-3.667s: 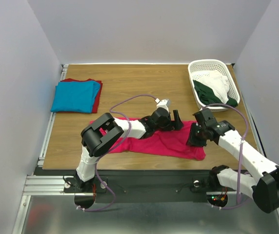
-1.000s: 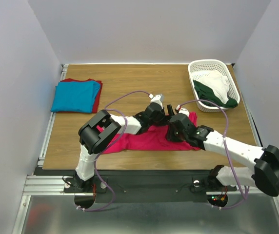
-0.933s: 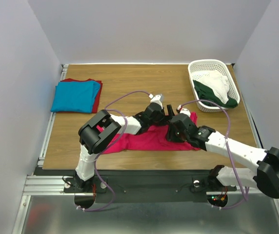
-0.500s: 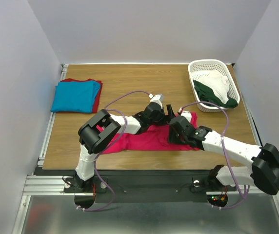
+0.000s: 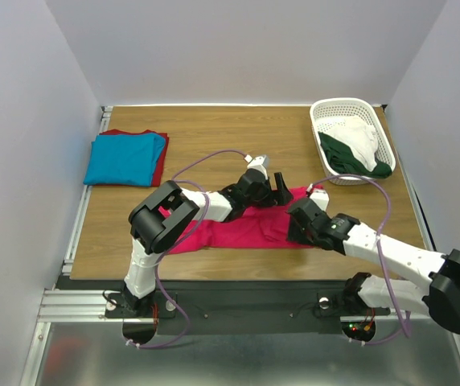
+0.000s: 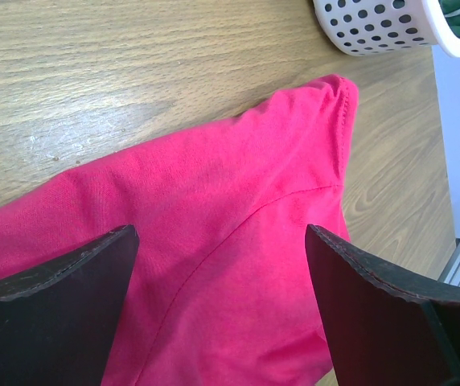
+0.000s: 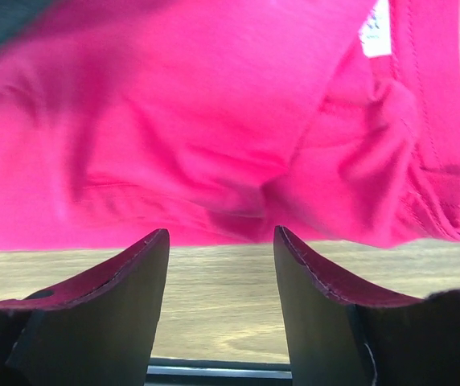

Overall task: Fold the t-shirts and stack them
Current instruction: Fold the tshirt

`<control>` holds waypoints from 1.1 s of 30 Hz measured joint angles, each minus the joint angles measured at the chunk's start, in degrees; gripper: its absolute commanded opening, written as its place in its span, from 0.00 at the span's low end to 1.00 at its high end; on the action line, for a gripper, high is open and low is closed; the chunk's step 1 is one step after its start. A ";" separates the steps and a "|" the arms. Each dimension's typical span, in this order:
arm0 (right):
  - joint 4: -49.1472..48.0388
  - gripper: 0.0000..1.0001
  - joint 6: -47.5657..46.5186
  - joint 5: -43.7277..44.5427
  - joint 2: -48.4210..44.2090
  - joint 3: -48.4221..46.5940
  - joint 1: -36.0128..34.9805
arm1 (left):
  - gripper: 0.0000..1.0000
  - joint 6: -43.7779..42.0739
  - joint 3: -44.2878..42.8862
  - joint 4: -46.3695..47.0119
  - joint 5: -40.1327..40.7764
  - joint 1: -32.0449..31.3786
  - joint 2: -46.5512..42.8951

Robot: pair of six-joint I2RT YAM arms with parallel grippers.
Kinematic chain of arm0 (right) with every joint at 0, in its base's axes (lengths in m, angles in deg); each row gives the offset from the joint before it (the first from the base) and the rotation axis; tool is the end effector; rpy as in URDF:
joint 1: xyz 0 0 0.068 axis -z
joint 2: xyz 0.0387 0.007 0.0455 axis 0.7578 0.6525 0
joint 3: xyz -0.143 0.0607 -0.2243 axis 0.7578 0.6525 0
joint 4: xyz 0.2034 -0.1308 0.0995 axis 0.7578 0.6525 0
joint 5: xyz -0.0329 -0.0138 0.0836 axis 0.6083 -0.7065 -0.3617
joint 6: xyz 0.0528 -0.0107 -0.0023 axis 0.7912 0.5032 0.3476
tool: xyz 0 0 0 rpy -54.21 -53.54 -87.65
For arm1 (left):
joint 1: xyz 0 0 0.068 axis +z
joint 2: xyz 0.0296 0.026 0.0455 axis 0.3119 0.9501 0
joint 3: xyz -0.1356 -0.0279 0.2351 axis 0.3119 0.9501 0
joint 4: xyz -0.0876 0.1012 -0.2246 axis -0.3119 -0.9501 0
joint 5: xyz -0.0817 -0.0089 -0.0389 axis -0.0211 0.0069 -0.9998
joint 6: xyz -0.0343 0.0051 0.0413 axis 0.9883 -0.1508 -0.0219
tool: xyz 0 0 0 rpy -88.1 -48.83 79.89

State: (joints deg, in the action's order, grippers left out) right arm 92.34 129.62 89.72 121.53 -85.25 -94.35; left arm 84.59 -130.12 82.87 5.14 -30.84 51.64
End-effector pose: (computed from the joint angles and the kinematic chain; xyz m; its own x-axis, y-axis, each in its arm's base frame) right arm 0.1513 0.1332 0.2000 -0.8007 0.1734 -0.5734 0.0987 0.9823 0.1591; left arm 0.2799 -0.3262 0.1590 -0.7104 -0.2236 -0.6673 0.4295 0.6135 -0.6627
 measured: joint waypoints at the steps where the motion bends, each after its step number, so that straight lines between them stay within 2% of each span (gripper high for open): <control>1: 0.31 0.61 0.22 0.17 0.13 0.55 0.00 | 0.98 0.00 0.00 0.00 0.00 0.00 0.00; 7: 1.33 0.61 1.14 0.83 3.02 0.94 0.00 | 0.98 0.00 0.02 0.02 -0.02 0.00 0.00; 15: 0.98 0.49 1.64 0.98 4.50 1.07 0.00 | 0.98 0.00 0.37 0.50 -0.02 0.02 -0.11; 22: 0.02 0.43 1.68 0.63 6.19 2.14 0.00 | 0.98 0.00 0.37 0.52 -0.04 0.02 -0.11; 26: -0.17 0.30 1.68 0.46 6.64 2.27 0.00 | 0.98 0.00 0.37 0.52 -0.09 0.07 -0.11; 27: -0.26 0.24 1.68 0.46 6.67 2.27 0.00 | 0.98 0.00 0.37 0.52 -0.15 0.09 -0.11; 33: -0.50 0.14 1.88 0.55 6.60 2.27 0.00 | 0.98 0.07 0.39 0.52 -0.35 0.22 -0.11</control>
State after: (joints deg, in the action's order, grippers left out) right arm 91.84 131.49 90.26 128.13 -82.97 -94.35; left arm 84.65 -129.73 83.39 4.79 -30.62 51.53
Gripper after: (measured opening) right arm 0.178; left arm 0.982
